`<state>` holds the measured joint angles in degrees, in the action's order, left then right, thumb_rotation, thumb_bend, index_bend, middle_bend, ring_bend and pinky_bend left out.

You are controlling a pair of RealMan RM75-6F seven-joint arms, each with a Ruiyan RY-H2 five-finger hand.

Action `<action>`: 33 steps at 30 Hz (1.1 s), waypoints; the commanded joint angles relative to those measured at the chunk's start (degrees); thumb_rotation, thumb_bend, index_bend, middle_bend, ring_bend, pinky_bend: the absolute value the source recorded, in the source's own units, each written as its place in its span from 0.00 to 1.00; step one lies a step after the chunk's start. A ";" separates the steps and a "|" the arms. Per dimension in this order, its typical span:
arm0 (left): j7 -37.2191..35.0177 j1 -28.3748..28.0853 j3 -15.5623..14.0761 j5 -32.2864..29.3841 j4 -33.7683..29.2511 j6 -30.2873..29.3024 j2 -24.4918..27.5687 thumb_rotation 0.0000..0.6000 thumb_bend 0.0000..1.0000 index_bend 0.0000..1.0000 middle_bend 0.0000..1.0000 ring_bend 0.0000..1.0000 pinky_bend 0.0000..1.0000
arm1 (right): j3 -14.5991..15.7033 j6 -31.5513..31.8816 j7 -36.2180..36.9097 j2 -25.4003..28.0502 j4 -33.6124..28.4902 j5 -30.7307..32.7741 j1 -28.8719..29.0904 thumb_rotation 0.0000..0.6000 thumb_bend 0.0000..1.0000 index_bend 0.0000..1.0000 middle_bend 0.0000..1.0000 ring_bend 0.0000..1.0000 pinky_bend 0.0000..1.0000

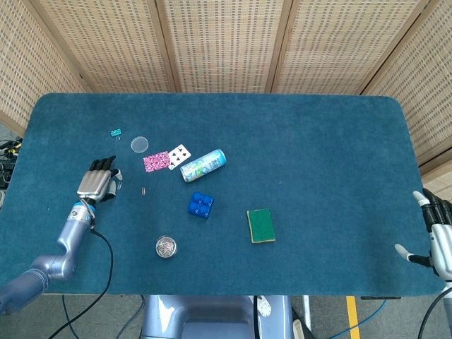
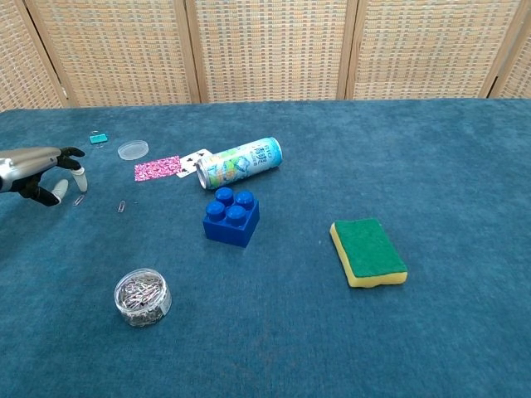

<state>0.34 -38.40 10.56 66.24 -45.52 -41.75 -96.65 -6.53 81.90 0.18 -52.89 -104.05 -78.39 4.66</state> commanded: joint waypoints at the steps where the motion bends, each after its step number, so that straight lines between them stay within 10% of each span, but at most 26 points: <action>1: 0.08 -0.14 0.11 -0.34 0.82 0.47 -0.51 1.00 0.73 0.38 0.00 0.00 0.00 | 0.00 -0.02 -0.02 -0.01 -0.01 0.00 0.02 1.00 0.00 0.00 0.00 0.00 0.00; 33: -0.58 4.45 -4.45 3.96 -15.04 -2.79 7.60 1.00 0.73 0.38 0.00 0.00 0.00 | 0.17 0.89 1.22 0.58 -0.27 -0.93 -0.50 1.00 0.00 0.00 0.00 0.00 0.00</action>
<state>-0.35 -34.29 6.62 69.55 -59.00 -43.98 -89.99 -6.36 82.79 1.40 -52.32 -104.32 -79.32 4.15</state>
